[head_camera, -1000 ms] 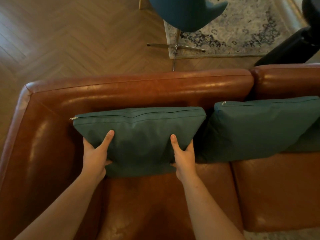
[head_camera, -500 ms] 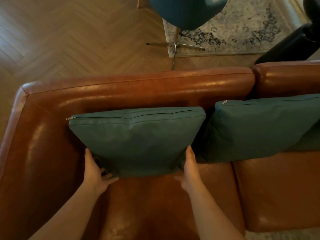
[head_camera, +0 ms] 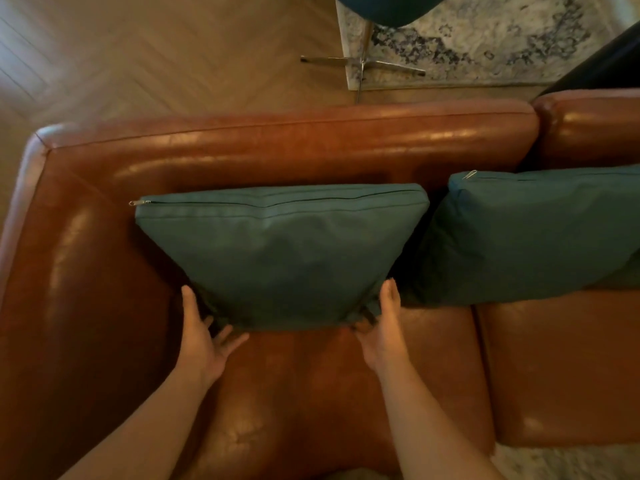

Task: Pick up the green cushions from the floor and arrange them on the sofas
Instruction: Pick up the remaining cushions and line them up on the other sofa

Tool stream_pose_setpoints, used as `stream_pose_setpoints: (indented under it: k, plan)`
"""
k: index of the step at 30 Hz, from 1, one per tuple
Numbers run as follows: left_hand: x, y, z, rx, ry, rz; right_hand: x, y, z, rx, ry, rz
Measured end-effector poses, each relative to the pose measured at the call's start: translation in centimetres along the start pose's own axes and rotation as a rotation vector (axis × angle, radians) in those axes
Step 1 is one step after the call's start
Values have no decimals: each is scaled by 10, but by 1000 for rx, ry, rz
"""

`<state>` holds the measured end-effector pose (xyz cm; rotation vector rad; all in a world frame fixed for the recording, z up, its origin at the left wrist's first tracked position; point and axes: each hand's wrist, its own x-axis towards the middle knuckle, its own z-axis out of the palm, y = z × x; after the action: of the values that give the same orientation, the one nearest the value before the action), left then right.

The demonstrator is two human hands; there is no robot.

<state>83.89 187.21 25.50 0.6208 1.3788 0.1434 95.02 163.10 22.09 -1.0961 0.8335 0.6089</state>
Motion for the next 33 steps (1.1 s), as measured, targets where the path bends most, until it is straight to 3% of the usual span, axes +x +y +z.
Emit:
stream_pose_setpoints:
  k: [4,7,14,16,19,21,24,28,33]
  plan:
    - [7,-19,-9,-36,-50,-107,-2,26,-1,-17,8,101]
    - [19,-19,8,-75,-120,-99,5,28,20,45,-9,116]
    - [21,-21,4,1,-85,-59,18,31,11,-73,-58,65]
    - [12,-16,-7,101,-59,39,9,24,5,-174,-30,-35]
    - [-3,0,-20,303,-25,338,-8,10,1,-490,90,-453]
    - [-7,15,-19,433,-73,518,-16,0,9,-589,74,-629]
    - [3,30,0,624,-126,665,-14,-8,37,-646,32,-663]
    - [18,31,12,696,-53,716,-6,-10,55,-653,68,-683]
    - [-28,25,4,738,116,765,-42,-12,41,-759,160,-740]
